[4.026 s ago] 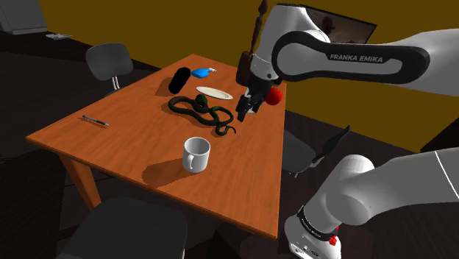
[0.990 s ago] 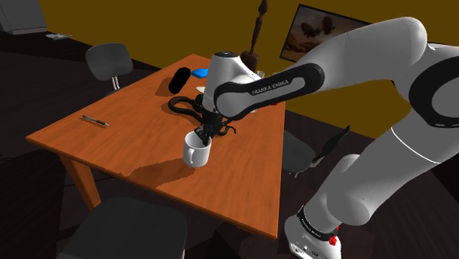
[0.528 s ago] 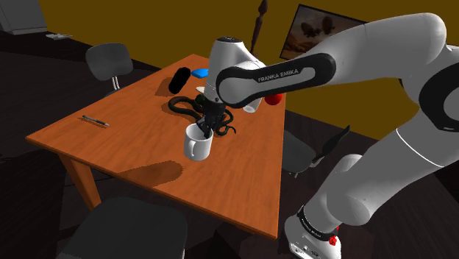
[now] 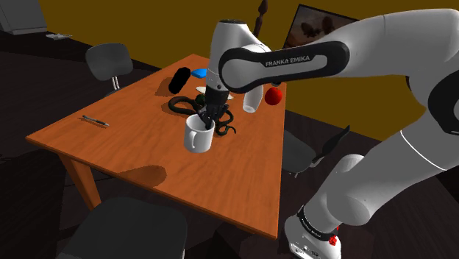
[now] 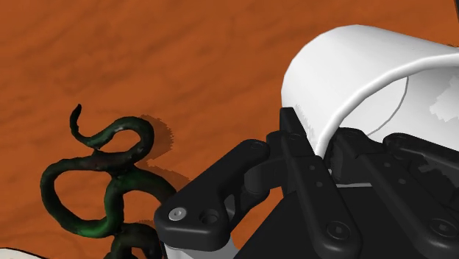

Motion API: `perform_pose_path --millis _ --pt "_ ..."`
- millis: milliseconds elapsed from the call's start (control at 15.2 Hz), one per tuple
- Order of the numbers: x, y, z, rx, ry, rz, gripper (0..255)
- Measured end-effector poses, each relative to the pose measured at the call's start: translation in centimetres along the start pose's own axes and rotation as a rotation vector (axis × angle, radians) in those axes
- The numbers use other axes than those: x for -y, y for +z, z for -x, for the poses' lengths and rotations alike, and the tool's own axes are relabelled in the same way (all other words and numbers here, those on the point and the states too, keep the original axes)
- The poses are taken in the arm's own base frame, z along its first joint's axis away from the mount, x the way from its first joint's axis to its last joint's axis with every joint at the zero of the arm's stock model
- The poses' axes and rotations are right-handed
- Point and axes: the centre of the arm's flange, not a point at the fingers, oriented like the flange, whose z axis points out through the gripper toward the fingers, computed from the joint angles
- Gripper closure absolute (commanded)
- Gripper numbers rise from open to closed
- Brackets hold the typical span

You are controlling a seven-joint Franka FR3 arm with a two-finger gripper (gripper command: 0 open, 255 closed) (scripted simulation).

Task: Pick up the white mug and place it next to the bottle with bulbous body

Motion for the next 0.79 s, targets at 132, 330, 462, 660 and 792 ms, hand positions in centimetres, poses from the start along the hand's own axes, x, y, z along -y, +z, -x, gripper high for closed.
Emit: perform_pose_path --millis 132,330,462,660,792 --pt "-0.1 -1.1 0.0 0.000 0.000 0.000 255" --pt "0.0 -2.6 -0.1 0.000 0.000 0.000 255" --pt "0.0 -3.7 -0.2 0.000 0.000 0.000 255" --pt "0.0 -5.2 -0.1 0.000 0.000 0.000 255" --pt "0.0 -6.3 -0.2 0.000 0.000 0.000 255"
